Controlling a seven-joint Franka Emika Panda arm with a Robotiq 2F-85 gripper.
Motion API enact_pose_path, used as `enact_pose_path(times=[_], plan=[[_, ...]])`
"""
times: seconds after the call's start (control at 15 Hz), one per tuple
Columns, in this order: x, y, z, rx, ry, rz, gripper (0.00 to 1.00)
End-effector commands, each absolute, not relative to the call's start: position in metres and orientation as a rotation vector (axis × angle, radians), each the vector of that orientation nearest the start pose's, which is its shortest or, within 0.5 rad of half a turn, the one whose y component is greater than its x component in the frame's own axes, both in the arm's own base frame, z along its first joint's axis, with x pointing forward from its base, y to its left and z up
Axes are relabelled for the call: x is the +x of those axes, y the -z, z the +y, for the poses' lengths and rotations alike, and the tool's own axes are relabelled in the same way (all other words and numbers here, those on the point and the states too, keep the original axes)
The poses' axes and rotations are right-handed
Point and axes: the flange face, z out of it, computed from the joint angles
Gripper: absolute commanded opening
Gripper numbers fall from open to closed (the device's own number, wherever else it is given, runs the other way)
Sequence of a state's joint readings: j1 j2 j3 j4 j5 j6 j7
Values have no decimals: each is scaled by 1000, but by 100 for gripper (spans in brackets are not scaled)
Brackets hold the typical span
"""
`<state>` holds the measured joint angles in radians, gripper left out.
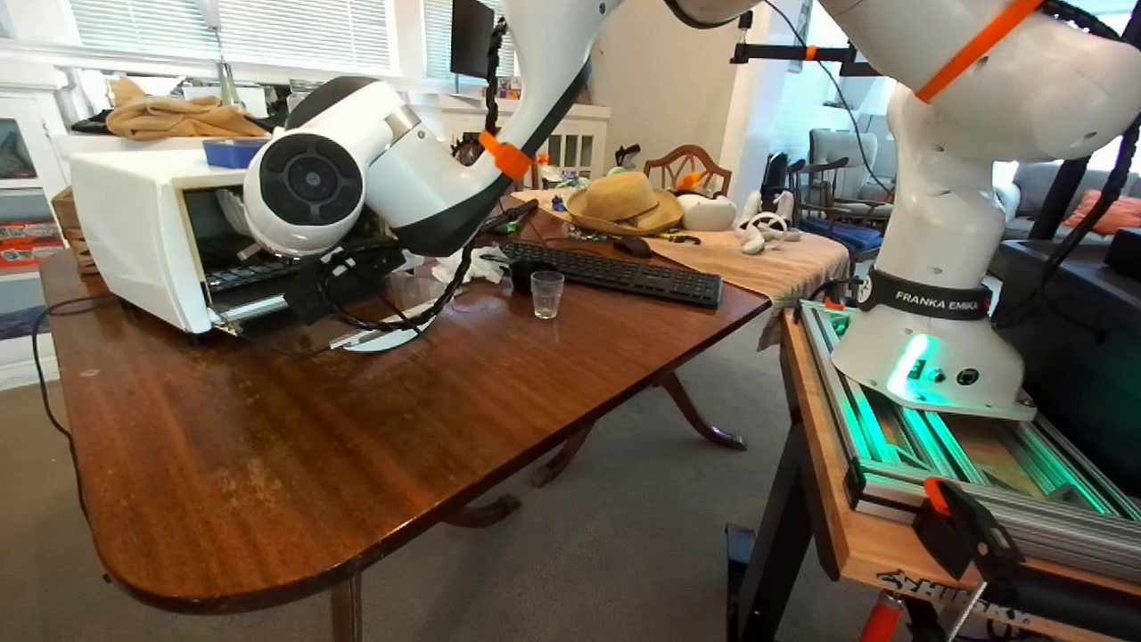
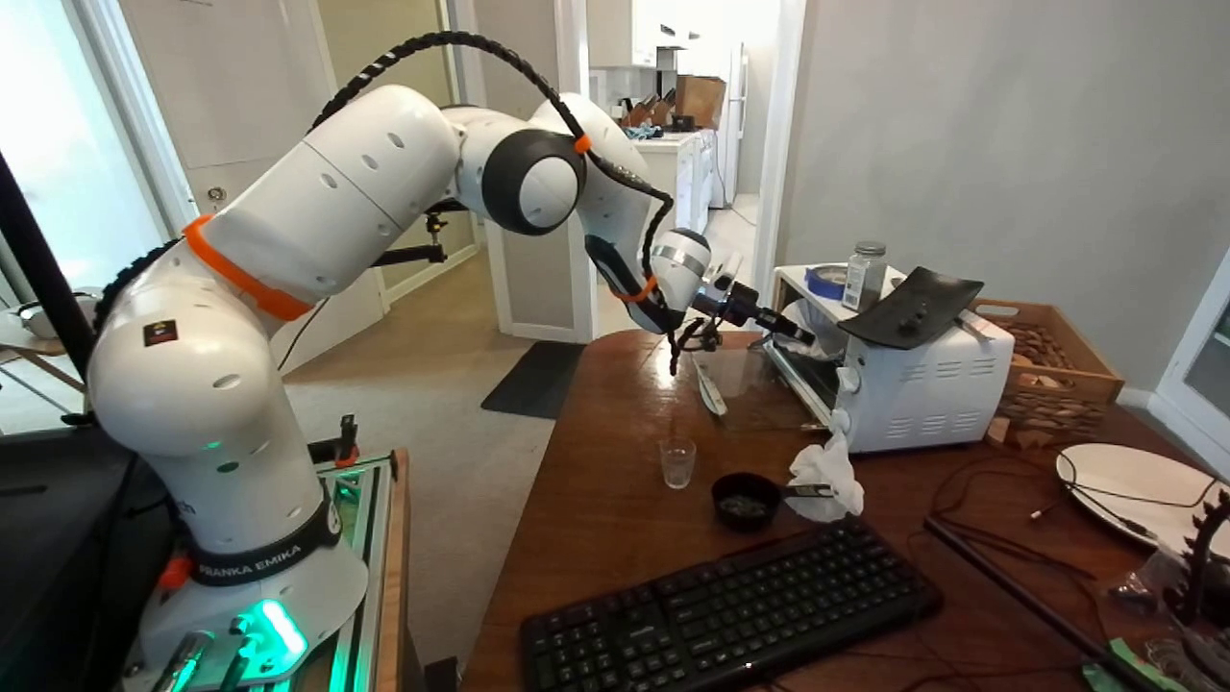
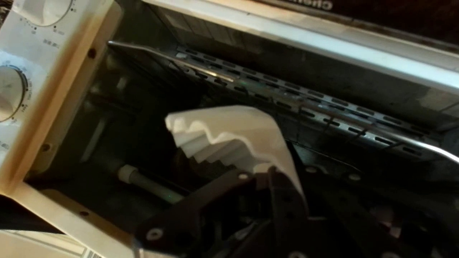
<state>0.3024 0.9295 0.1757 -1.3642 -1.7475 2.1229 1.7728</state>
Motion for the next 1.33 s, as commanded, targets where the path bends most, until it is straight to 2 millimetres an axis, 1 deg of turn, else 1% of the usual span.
enact_pose_path(times=[0.0,0.13,0.33,0.53,0.73,1.0,1.13,1.2,1.27], plan=[[698,-184,276,2190,-1330,-200,0],[697,-186,278,2195,-1317,-173,0],[698,-185,277,2239,-1315,-169,0],[700,-186,270,2278,-1324,-164,0],[706,-188,252,2322,-1303,-149,0],[718,-196,224,2335,-1263,-155,0],[724,-200,216,2345,-1246,-151,0],[726,-201,215,2353,-1233,-138,0],[728,-202,214,2363,-1223,-127,26]])
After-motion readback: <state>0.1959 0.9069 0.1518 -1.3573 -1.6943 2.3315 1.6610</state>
